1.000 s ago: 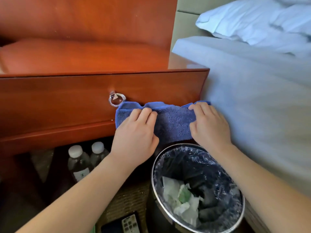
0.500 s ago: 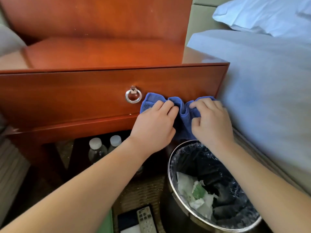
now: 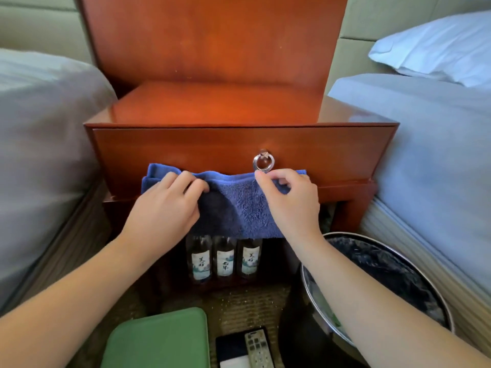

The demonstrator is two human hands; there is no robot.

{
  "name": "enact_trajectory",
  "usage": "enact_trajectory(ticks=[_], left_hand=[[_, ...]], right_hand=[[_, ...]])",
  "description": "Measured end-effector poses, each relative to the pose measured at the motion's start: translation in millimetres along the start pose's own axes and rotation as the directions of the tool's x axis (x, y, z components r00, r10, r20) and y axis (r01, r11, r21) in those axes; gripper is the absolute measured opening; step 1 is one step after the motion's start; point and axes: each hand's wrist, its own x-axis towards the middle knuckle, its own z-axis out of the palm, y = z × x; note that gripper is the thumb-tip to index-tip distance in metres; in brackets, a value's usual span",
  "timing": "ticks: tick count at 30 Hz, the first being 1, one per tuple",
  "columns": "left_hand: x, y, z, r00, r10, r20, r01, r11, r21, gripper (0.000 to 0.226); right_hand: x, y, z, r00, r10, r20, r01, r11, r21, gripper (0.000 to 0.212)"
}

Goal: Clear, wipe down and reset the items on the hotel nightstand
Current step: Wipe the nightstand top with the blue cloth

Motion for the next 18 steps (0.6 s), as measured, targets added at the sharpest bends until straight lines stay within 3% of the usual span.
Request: enact_trajectory(ticks=[3,6,9,13,18], left_hand=[[0,-5,-10,0.997,-0.076,0.016,0.077,0.992,-0.101,0.019],[-16,-7,-16,0.995,-0.097,0.026,0.1,0.974,-0.201,0.02],[-32,-7,-23,0.989,-0.14,0.044,0.147,0.943,-0.3,0.019],[-30,-5,-36,0.986,-0.166,-0.002,0.154,0.914,-0.375,0.014],[-10,-10,-53,0.991,-0.134,-0.024,0.114,0.91,-0.399,0.017]], right_hand=[[8,-18,-1,0.975,0.218,0.053,-0.224,0.958,0.18,0.035],[13,-26,-8,0.928,0.31,0.209,-0.367,0.862,0.349,0.029],[13,-30,-16,0.928,0.245,0.282,-0.334,0.882,0.332,0.024],[15,-37,-27,0.868,0.337,0.365,-0.466,0.806,0.365,0.02],[15,-44,-34,0.845,0.368,0.388,-0.494,0.816,0.301,0.02]])
